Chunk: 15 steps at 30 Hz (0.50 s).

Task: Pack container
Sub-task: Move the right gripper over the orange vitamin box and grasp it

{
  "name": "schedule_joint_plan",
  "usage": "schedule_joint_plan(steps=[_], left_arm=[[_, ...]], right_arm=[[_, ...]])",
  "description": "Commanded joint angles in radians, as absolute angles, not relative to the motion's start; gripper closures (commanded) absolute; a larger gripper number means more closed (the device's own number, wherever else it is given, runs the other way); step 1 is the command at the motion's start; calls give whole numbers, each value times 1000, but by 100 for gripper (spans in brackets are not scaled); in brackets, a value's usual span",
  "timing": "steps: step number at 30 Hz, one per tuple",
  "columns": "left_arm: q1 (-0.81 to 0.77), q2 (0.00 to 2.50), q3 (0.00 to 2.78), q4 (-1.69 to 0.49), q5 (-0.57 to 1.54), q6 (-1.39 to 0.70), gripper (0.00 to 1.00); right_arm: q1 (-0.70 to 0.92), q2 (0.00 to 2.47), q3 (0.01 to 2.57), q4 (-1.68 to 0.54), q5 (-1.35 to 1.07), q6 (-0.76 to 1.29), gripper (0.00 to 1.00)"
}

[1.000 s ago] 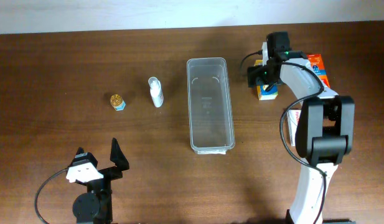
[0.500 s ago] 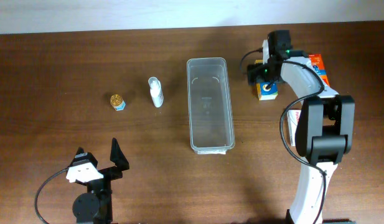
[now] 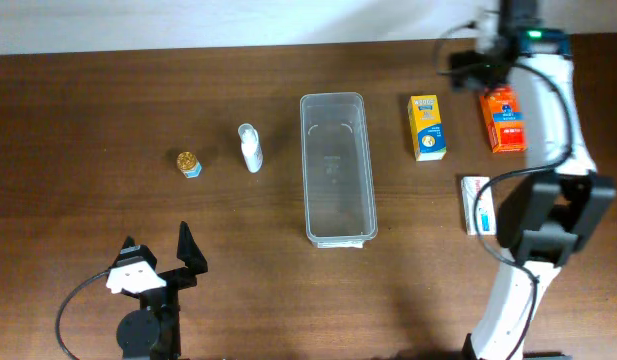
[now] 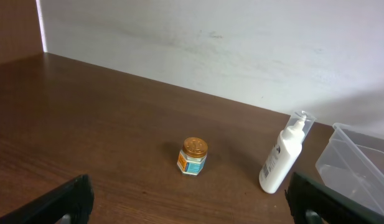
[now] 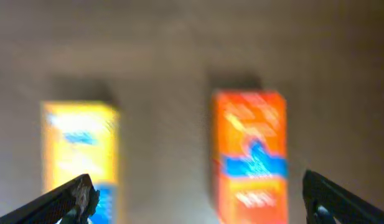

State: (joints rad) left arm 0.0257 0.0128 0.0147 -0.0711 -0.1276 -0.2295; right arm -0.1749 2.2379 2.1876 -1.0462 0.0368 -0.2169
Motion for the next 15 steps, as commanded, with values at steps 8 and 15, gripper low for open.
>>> schedule_joint_plan(steps=[8, 15], left_arm=[[27, 6, 9, -72, -117, -239, 1], [27, 6, 9, -72, -117, -239, 1]], right_arm=[[-357, 2270, 2141, -1063, -76, -393, 2], [-349, 2332, 2141, -1039, -130, -464, 2]])
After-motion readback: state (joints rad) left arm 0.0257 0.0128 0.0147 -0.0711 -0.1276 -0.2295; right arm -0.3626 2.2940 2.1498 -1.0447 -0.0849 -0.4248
